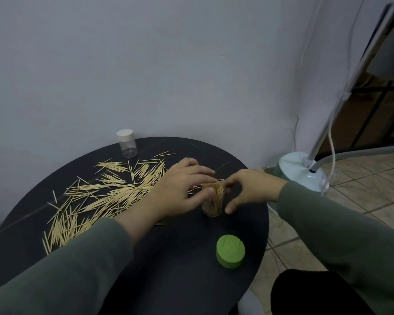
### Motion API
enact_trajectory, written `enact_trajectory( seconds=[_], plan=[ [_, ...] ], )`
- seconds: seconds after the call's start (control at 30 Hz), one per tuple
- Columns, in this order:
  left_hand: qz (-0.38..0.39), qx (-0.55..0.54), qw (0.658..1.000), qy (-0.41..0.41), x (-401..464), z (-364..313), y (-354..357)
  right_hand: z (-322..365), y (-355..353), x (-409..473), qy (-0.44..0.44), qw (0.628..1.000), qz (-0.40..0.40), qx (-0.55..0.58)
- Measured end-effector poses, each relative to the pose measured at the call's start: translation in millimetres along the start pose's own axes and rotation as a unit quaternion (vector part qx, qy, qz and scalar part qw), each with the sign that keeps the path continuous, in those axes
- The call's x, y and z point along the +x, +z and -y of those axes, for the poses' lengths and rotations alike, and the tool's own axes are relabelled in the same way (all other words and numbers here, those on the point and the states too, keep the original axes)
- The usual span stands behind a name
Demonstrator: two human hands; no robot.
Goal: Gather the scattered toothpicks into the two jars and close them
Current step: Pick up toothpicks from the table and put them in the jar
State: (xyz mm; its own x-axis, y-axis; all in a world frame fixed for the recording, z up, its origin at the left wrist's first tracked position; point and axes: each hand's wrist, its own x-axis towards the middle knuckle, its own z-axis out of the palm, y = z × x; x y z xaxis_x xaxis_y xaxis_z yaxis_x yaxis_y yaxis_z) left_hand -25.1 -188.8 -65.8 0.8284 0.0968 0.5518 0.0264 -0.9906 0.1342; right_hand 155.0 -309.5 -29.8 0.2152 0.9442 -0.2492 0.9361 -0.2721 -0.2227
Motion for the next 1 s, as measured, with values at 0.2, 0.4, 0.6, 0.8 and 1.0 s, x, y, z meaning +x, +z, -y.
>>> enact_trajectory(
  seconds=[0.2, 0.4, 0.6, 0.8, 1.0],
  plan=[
    [0.089, 0.082, 0.970, -0.210, 0, 16, 3, -9, 12, 14, 0.027, 0.996, -0.079, -0.042],
    [0.199, 0.124, 0.936, -0.263, -3, 22, 13, -7, 33, 42, 0.013, 0.977, -0.165, -0.133],
    [0.192, 0.140, 0.933, -0.272, 3, 16, 24, -4, 32, 56, 0.012, 0.977, -0.136, -0.164],
    [0.208, 0.194, 0.923, -0.258, 11, 17, 24, 3, 32, 58, -0.009, 0.973, -0.151, -0.173],
    [0.217, 0.199, 0.917, -0.268, 15, 19, 21, 4, 33, 57, -0.027, 0.962, -0.176, -0.209]
  ],
)
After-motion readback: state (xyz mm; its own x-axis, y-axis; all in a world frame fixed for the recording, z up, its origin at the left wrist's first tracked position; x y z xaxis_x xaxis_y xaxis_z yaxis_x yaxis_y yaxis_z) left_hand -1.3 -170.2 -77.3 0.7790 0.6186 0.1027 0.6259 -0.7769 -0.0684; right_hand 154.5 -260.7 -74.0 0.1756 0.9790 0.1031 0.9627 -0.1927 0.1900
